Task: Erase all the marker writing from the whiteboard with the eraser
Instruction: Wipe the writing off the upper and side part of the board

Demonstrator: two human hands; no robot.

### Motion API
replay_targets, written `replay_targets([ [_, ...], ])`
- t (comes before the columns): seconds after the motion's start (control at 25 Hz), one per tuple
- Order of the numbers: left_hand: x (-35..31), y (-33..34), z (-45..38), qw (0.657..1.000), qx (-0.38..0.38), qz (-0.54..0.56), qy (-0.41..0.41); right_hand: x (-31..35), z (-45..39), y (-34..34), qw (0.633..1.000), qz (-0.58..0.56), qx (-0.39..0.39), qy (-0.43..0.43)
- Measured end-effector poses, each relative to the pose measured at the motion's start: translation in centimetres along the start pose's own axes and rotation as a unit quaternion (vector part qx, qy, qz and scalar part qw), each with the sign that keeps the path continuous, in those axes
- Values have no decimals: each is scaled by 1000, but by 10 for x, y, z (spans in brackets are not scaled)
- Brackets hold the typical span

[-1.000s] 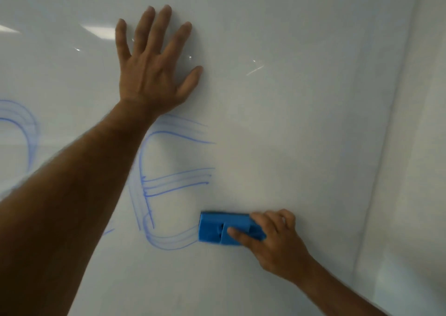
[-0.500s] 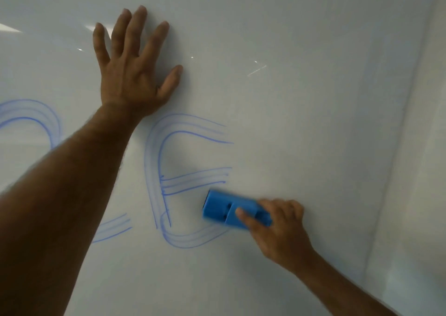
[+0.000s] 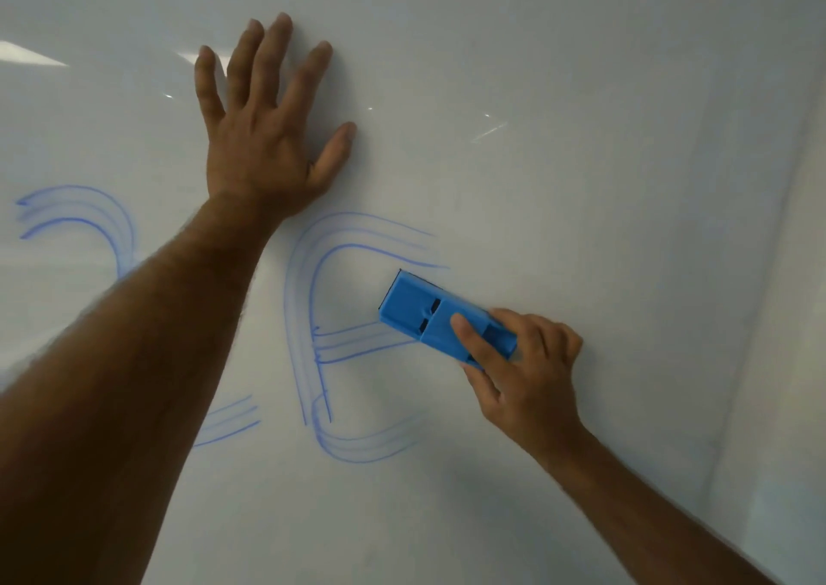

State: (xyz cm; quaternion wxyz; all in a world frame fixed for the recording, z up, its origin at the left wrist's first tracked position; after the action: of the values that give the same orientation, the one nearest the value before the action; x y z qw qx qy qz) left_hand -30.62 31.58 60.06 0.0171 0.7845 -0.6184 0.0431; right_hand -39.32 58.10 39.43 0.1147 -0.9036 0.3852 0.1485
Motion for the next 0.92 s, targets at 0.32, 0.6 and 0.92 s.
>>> replay_targets([
  [0.32, 0, 0, 0, 1000, -6, -25, -1, 42, 75, 18, 952, -54, 107, -281],
  [0.6, 0, 2, 0, 1000, -7, -24, 1, 16, 22, 10, 993, -53, 20, -108],
  [0.92, 2, 2, 0, 1000, -8, -18, 6, 57, 92, 21, 941, -67, 111, -314],
])
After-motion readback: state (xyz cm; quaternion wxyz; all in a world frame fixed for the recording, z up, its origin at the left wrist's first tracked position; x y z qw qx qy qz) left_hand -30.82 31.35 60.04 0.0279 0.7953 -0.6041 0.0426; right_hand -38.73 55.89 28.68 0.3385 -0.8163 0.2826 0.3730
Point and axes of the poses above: each hand's wrist, its own z-axis away from the middle knuckle, its own y-axis out of the palm, x = y × z, the point moved 5 cm from there along -z, towards the middle knuckle, and after that the axes turned 3 degrees about -y, right-handed, at the moved point
